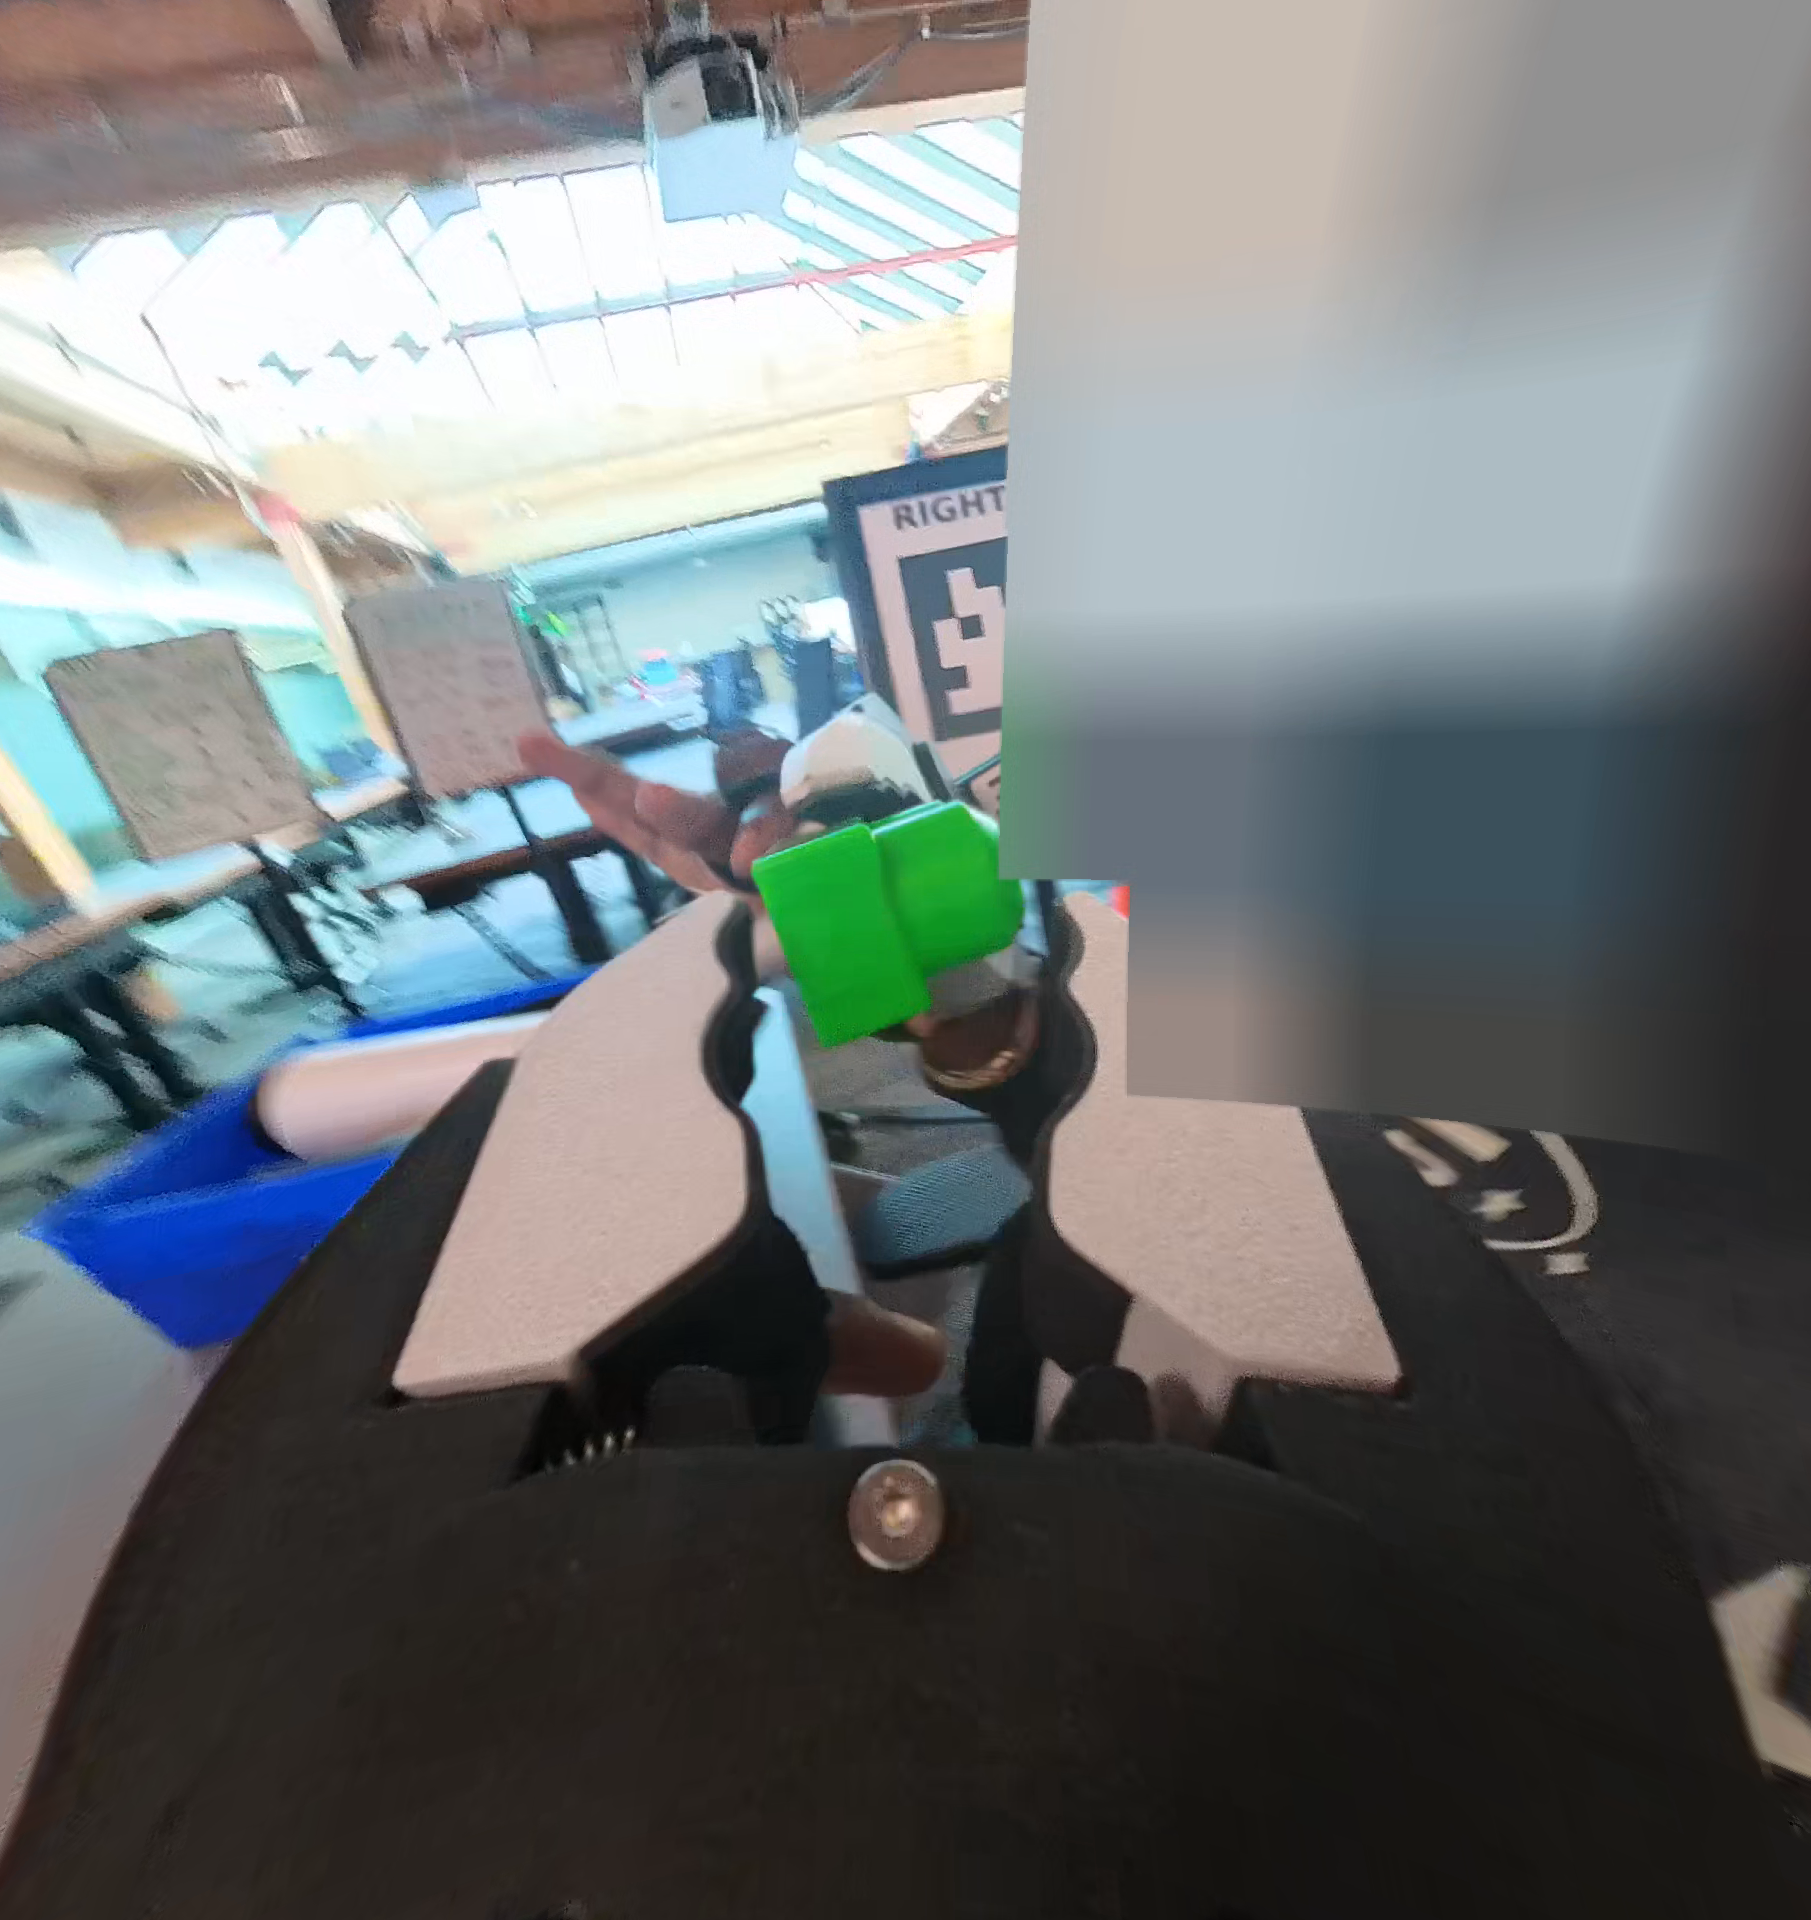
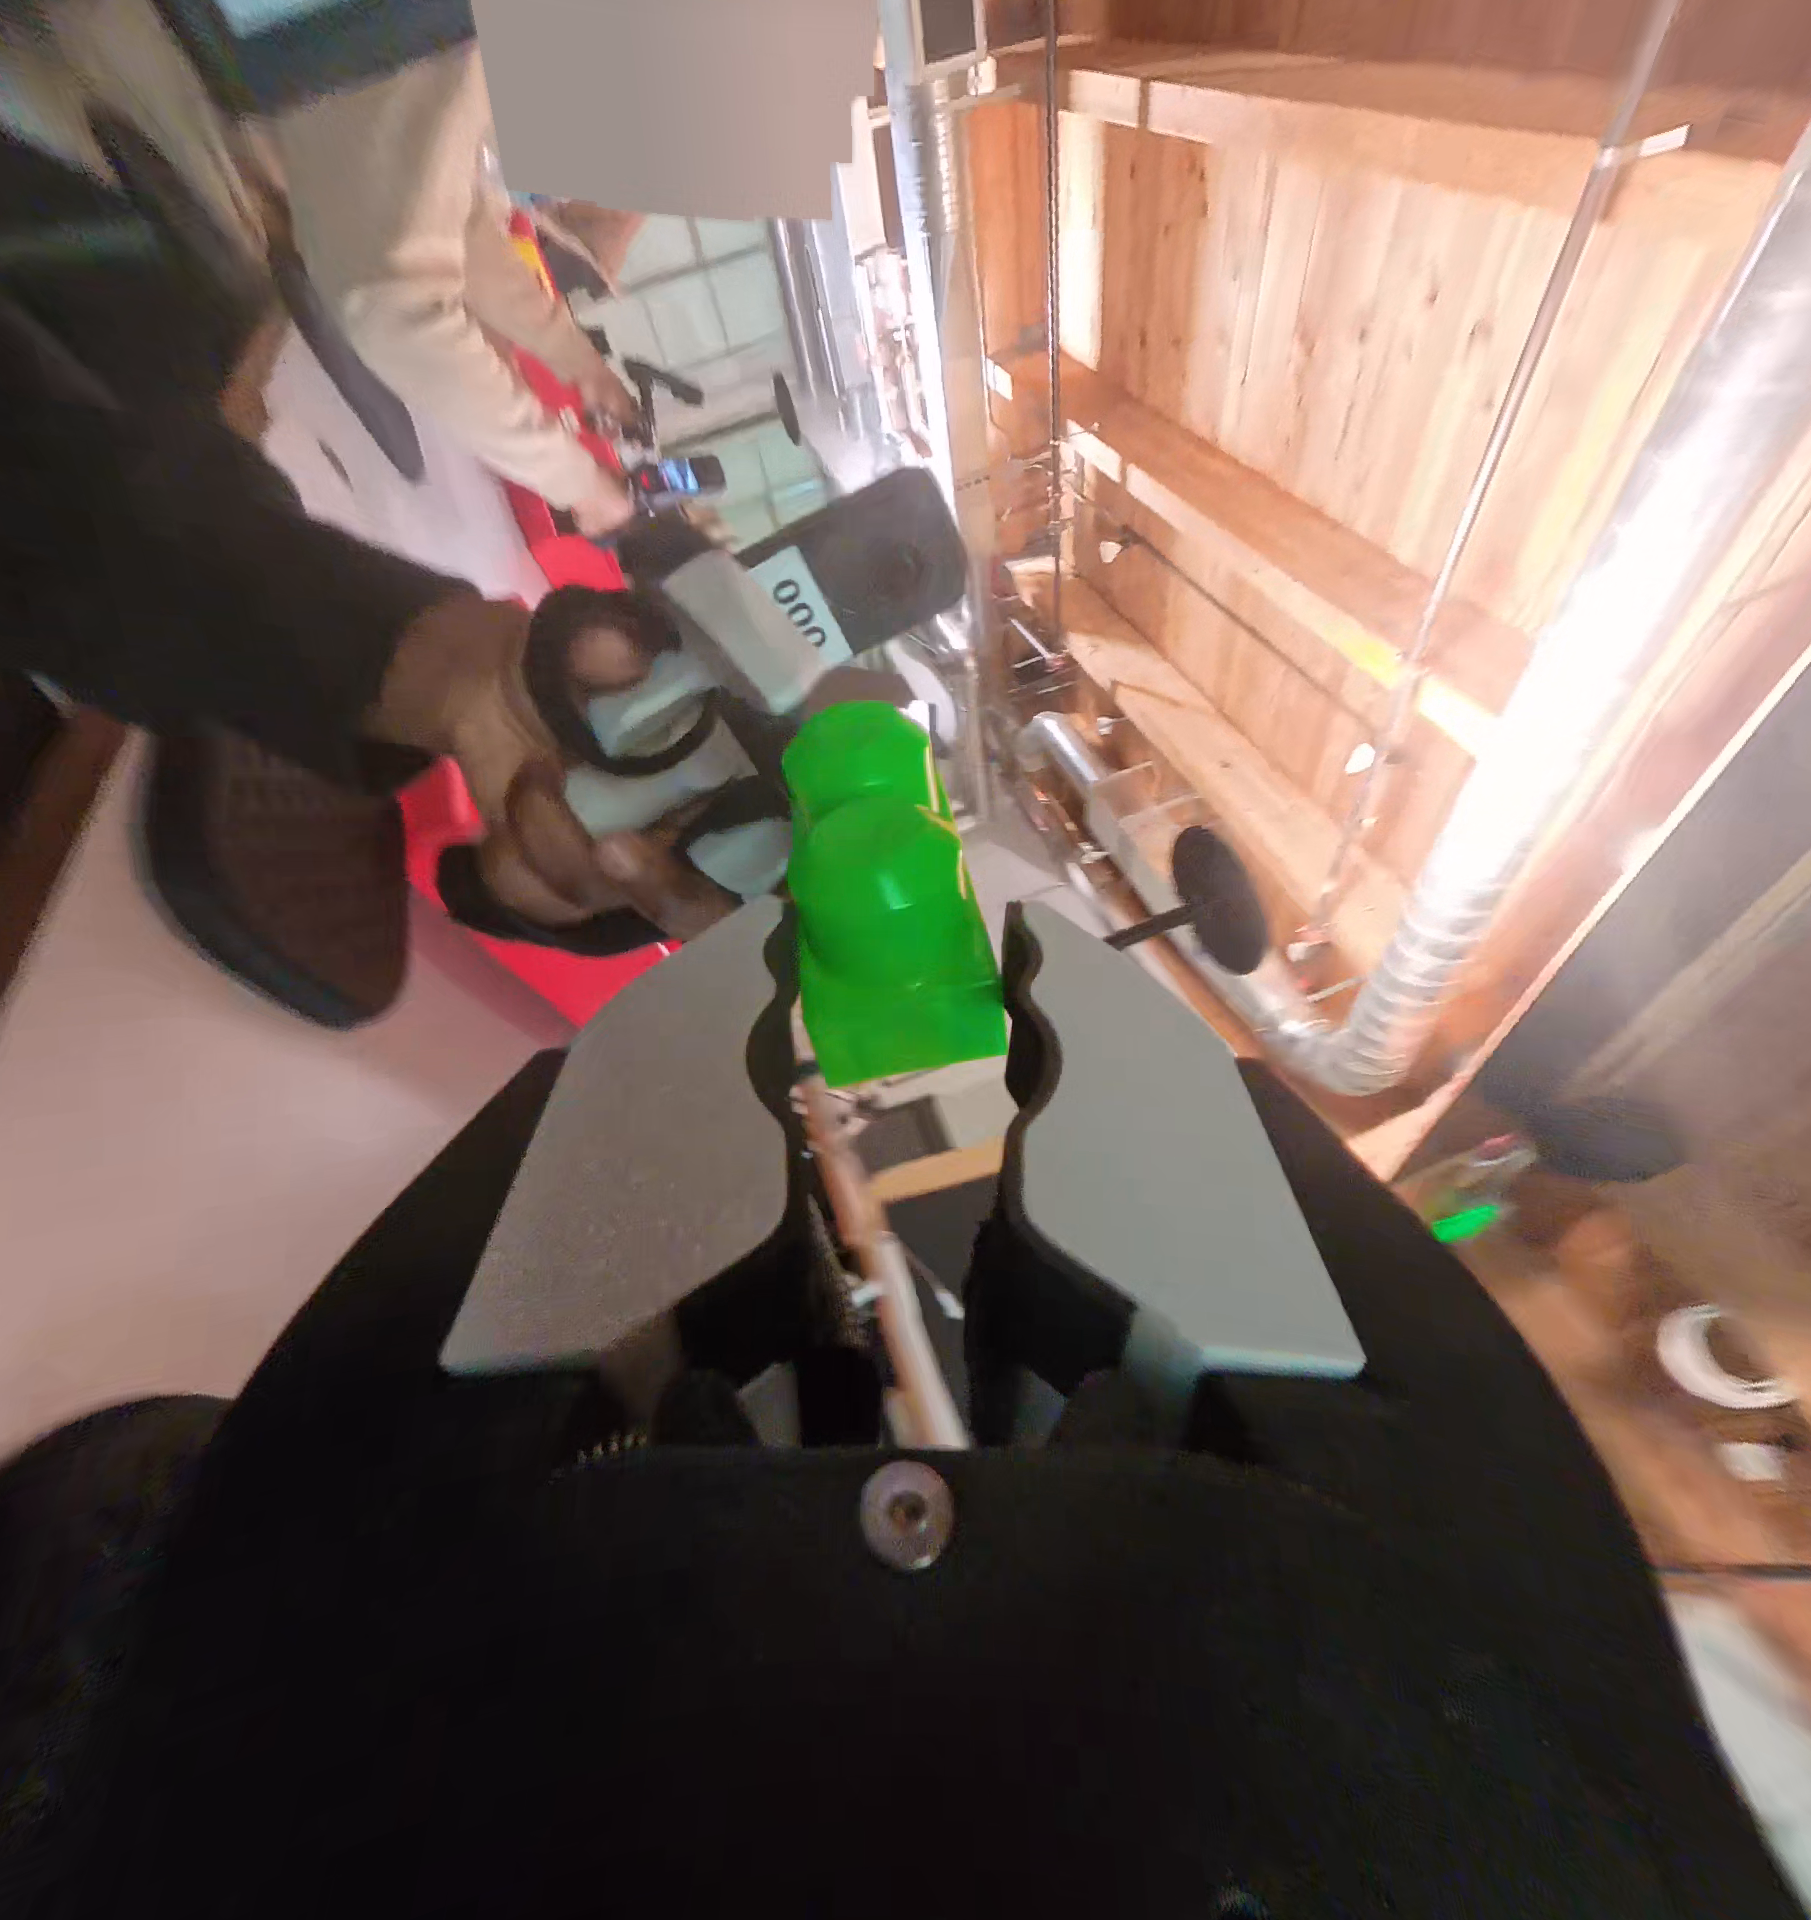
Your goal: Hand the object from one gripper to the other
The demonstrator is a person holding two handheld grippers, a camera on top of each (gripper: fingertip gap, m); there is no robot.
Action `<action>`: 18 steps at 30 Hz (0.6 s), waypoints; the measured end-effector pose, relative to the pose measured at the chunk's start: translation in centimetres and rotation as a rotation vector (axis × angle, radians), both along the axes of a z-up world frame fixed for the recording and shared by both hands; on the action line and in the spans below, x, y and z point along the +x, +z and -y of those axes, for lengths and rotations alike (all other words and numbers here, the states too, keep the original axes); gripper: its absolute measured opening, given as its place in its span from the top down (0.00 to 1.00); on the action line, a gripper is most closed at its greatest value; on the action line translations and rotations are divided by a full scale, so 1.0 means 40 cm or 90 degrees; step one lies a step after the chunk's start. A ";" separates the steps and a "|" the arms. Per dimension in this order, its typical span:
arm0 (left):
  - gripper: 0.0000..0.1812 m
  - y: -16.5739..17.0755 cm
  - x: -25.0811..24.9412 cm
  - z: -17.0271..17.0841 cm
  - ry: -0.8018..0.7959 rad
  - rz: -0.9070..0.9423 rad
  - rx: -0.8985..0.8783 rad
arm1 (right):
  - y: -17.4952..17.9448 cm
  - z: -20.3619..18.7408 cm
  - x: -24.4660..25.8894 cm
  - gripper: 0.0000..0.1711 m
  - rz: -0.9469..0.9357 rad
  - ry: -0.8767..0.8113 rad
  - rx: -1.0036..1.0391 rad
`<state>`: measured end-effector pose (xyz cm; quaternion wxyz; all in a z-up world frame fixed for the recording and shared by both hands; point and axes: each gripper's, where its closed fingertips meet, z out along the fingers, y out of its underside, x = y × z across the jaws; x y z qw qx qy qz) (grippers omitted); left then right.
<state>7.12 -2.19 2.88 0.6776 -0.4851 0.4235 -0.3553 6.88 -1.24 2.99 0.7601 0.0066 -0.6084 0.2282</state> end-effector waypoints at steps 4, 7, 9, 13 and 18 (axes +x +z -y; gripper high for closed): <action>0.65 0.002 -0.005 -0.009 0.115 -0.069 0.174 | 0.001 -0.004 0.003 0.78 0.094 0.083 -0.159; 0.66 -0.007 -0.003 -0.017 0.176 -0.133 0.242 | -0.010 -0.001 0.003 0.78 0.166 0.133 -0.245; 0.70 -0.012 0.001 -0.018 0.188 -0.154 0.255 | -0.017 0.002 0.002 0.78 0.200 0.153 -0.279; 0.79 -0.018 0.005 -0.015 0.169 -0.156 0.232 | -0.024 0.009 0.005 0.78 0.234 0.177 -0.312; 0.79 -0.019 0.001 -0.023 0.134 -0.118 0.130 | -0.008 0.009 0.009 0.78 0.202 0.179 -0.308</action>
